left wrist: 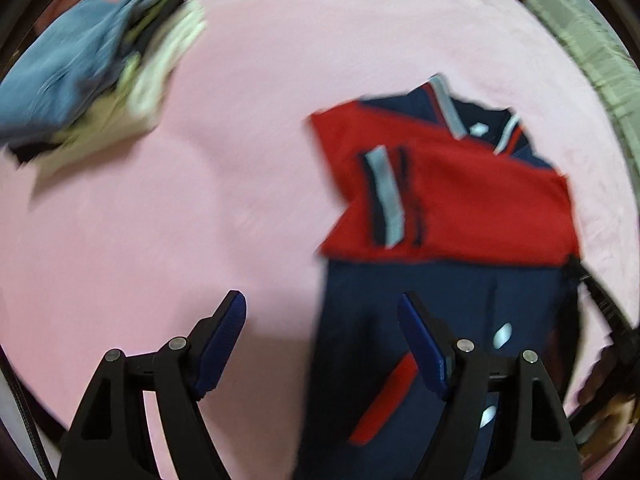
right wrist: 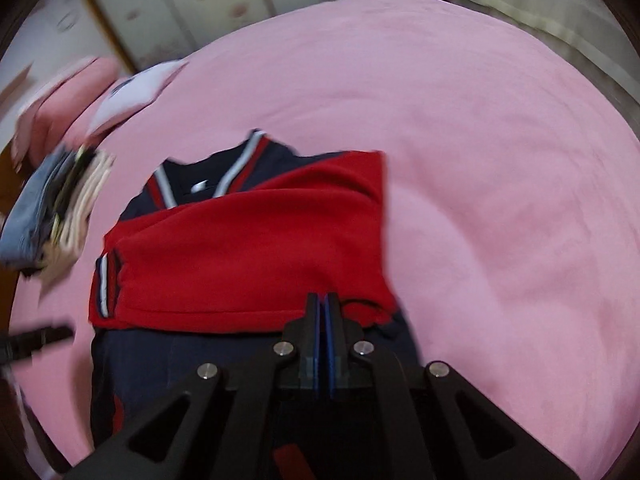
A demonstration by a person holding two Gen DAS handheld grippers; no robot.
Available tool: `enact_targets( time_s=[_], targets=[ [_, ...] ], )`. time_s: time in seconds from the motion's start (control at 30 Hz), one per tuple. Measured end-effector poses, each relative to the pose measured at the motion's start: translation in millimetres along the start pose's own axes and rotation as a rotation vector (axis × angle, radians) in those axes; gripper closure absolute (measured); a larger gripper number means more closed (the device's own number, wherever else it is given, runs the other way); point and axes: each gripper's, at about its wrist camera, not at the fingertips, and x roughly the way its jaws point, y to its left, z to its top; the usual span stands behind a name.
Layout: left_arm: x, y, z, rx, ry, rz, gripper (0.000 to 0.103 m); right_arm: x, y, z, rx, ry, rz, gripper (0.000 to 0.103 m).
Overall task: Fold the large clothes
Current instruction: 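Grasp the striped hem of the jacket with both grippers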
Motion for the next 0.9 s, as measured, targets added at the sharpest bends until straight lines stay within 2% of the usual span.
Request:
enact_targets(
  time_s=[0.03,0.1,0.17,0.27,0.33,0.47,0.63,0.7,0.77,0.9],
  targets=[
    [-1,7,-8,-0.018,0.009,0.017,0.026,-2,0,1,-0.005,0.001,-0.04,0.101],
    [4,17,-28,-0.07,0.05,0.033,0.026,-8,-6,-4,0.002,0.02,-0.043,0.1],
    [6,27,-49,-0.111,0.097,0.005,0.026,-18,-12,-11,0.018,0.049,-0.036,0.094],
    [8,33,-77,-0.159,0.135,-0.014,0.026,-47,-37,-38,0.043,0.073,0.011,0.073],
    [5,39,-93,-0.182,0.138,-0.008,0.026,-59,-39,-56,0.067,0.094,0.038,0.059],
    [7,48,-121,-0.198,0.161,-0.016,0.018,-71,-49,-95,0.143,0.149,0.064,0.057],
    [17,50,-147,-0.167,0.164,-0.016,0.017,-76,-55,-138,0.176,0.195,0.075,0.057],
    [23,52,-155,-0.165,0.165,-0.042,0.017,-79,-57,-152,0.181,0.2,0.079,0.057],
    [29,56,-164,-0.182,0.169,-0.104,0.017,-84,-61,-165,0.197,0.196,0.108,0.057],
    [31,65,-175,-0.22,0.118,-0.158,0.017,-88,-65,-178,0.205,0.192,0.161,0.057]
  ],
)
